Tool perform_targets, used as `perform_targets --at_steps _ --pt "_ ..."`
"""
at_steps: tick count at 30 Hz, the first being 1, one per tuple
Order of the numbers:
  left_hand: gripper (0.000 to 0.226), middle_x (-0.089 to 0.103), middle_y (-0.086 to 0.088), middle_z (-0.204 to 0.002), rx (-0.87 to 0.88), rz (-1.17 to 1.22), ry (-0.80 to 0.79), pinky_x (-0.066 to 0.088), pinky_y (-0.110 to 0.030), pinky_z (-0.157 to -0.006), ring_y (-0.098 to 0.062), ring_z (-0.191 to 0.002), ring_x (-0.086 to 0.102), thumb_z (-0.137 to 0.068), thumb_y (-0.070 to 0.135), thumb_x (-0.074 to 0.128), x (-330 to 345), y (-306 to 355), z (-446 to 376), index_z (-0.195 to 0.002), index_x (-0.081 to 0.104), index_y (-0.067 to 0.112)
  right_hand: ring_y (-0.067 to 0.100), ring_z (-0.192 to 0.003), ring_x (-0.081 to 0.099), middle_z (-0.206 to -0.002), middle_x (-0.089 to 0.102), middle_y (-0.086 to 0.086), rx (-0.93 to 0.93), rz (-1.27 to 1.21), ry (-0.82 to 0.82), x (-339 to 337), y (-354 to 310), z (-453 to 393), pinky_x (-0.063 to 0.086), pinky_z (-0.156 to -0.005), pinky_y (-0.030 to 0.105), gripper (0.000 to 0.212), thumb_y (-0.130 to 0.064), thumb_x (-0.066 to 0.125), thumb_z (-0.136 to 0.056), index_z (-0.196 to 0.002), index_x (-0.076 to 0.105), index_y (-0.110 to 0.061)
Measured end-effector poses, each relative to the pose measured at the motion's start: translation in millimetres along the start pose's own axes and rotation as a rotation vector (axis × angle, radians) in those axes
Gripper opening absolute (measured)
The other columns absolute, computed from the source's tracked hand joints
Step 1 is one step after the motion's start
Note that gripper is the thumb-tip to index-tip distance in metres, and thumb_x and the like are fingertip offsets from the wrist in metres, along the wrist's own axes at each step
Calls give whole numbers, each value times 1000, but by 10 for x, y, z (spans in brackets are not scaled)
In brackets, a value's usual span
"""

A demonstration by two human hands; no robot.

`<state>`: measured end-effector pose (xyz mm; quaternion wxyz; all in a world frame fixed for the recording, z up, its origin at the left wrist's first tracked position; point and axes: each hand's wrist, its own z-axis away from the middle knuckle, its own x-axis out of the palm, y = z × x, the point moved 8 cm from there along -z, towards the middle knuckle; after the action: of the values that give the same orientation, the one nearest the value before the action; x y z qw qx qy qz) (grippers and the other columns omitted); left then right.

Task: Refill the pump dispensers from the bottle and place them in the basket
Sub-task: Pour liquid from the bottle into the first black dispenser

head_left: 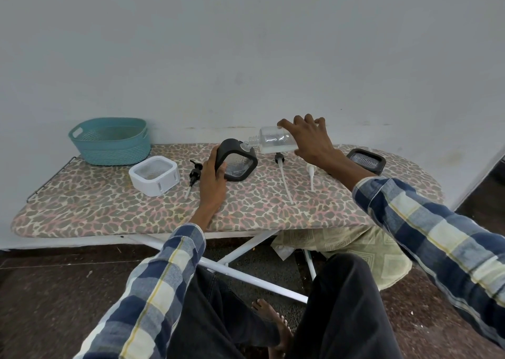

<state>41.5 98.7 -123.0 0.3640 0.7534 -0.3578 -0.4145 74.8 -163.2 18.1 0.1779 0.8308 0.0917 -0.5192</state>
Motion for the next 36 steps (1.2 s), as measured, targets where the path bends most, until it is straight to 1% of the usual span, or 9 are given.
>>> perform_targets --at_steps 6,10,13,15,18,21,27,31,36 --pt "56 41 -9 -167 -6 0 -3 35 -31 -115 -28 -152 43 -116 25 44 1 -23 -12 -170 28 22 34 -114 56 -121 60 8 2 9 2 12 0 -6 40 -101 55 86 1 81 -75 -144 43 -34" --pt "56 40 -8 -167 -3 8 -7 38 -40 -122 -27 -153 41 -116 24 44 6 -32 -15 -170 28 23 35 -115 56 -121 60 8 1 14 5 9 1 -5 39 -102 55 86 2 80 -75 -145 43 -34" --pt "55 41 -9 -166 4 13 -1 37 -31 -115 -27 -151 43 -116 24 44 2 -8 -4 -169 29 24 35 -115 55 -121 60 8 2 10 6 13 8 -4 39 -102 55 86 2 80 -75 -145 43 -34" --pt "55 41 -9 -166 5 16 1 38 -30 -112 -27 -150 44 -116 23 44 3 0 1 -169 29 25 34 -114 55 -121 60 8 2 9 4 15 7 -6 39 -102 55 86 2 80 -75 -144 43 -34" --pt "55 42 -8 -166 -6 27 0 40 -34 -113 -27 -149 46 -116 25 45 6 -18 -4 -169 29 27 34 -116 55 -122 60 8 2 15 2 9 2 -13 39 -102 55 86 2 80 -76 -145 43 -34" --pt "55 42 -7 -166 -10 24 2 40 -35 -114 -27 -150 46 -116 25 45 9 -20 -4 -169 29 28 35 -116 55 -123 60 8 -2 16 2 -2 -1 -18 39 -102 55 85 1 80 -76 -145 44 -34" --pt "55 42 -6 -166 -14 17 0 42 -45 -121 -26 -151 45 -116 28 45 13 -63 -26 -169 29 27 35 -114 55 -122 60 8 -7 25 10 -10 -3 -31 40 -100 54 85 2 79 -76 -144 44 -34" --pt "55 43 -7 -165 -4 10 9 39 -36 -118 -26 -150 45 -116 23 45 4 -44 -20 -169 30 23 35 -115 55 -123 60 9 -5 22 11 -3 -2 -37 39 -102 55 85 3 78 -76 -145 44 -33" --pt "56 43 -8 -165 -6 1 6 36 -30 -115 -26 -151 44 -116 19 45 0 -33 -8 -169 29 23 35 -117 54 -125 59 9 -1 18 9 8 2 -31 39 -104 56 86 1 80 -77 -146 43 -34"
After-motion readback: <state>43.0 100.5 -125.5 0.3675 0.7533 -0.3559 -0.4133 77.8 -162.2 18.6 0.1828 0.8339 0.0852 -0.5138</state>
